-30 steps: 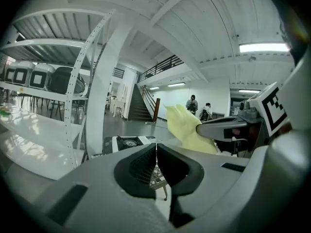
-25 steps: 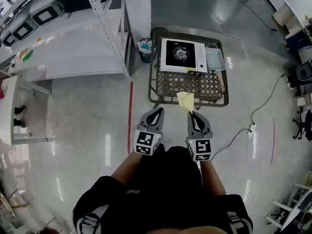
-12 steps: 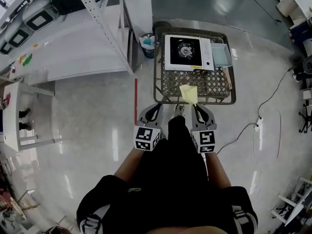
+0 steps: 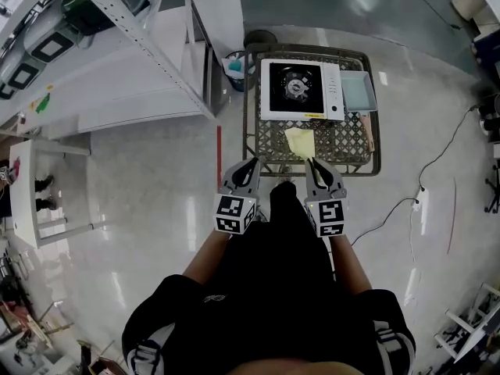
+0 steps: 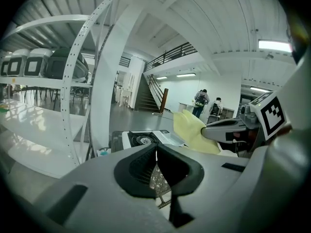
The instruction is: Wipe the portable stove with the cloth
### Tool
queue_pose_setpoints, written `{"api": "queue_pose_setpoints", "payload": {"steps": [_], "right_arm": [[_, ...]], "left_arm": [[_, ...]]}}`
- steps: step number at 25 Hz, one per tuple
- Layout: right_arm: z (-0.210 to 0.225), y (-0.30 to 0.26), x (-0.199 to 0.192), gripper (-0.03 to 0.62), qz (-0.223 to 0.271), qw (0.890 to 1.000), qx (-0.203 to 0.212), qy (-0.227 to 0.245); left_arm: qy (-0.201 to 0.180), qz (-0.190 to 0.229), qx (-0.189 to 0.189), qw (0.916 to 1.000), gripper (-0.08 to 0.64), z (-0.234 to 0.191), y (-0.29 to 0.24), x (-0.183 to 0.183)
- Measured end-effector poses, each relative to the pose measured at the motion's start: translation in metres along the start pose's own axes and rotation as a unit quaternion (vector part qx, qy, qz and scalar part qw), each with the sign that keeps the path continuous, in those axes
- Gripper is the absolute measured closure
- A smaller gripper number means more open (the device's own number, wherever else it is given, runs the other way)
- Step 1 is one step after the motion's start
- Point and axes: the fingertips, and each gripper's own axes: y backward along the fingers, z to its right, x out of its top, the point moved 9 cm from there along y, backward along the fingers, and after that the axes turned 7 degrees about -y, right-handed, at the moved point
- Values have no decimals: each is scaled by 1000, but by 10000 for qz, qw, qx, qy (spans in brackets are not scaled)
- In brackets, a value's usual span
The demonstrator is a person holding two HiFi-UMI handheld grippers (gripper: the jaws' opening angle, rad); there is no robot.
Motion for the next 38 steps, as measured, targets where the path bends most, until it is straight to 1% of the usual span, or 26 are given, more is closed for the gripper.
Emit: {"api": "queue_pose_setpoints", "payload": {"steps": [3,5,9,12,14,16,20,22,23,27,29,31,32,33,34,36,38], "right_arm": [[26,-22,8,574,-56,9999,89,-92],[44,-36,13,574,-83,9997,175,-137],[82,-70,27,574,-106,9996,266,-33],[118,-93,35,574,-111,9997,197,-31],[143,-109,38,574,-126,9998,100,-102],[171,-131,41,574,-167,9998,-21,-111],[219,-184,44,574,-508,9986,-167,33],[240,-208,45,574,-785,9965,-101,270],[250,-219,46,574,-928,9946,-61,462],[280,-262,43,574,-1423,9809,32,1323],[290,-284,38,574,-1569,9696,40,1878],[299,-304,30,574,-1725,9523,61,2515],[303,-313,25,574,-1800,9459,96,2697],[307,-321,20,574,-1877,9438,149,2718],[311,-328,15,574,-1955,9456,209,2590],[319,-340,9,574,-2078,9541,289,2136],[324,-350,6,574,-2151,9593,281,1806]], "left_arm": [[15,-25,-1,10000,538,0,-34,16],[10,-56,-72,10000,538,2,-57,26],[-76,-229,-150,9996,538,1,-99,42],[-2,-415,-119,9991,538,-1,-127,47],[85,-591,-89,9982,538,-5,-145,50],[135,-680,-101,9975,538,-10,-170,52],[-17,-851,-141,9963,538,-20,-224,51],[-9,-884,-80,9961,538,-23,-248,54],[0,-893,-44,9960,538,-24,-260,55],[113,-1013,-6,9948,538,-26,-283,53],[186,-1086,-12,9939,538,-26,-284,48],[226,-1143,-8,9932,538,-26,-286,43],[248,-1167,-5,9929,538,-26,-287,39],[276,-1190,-1,9925,538,-27,-288,36],[313,-1209,1,9922,538,-28,-288,33],[402,-1229,-12,9916,538,-30,-289,29],[458,-1250,-68,9911,538,-33,-294,27]]}}
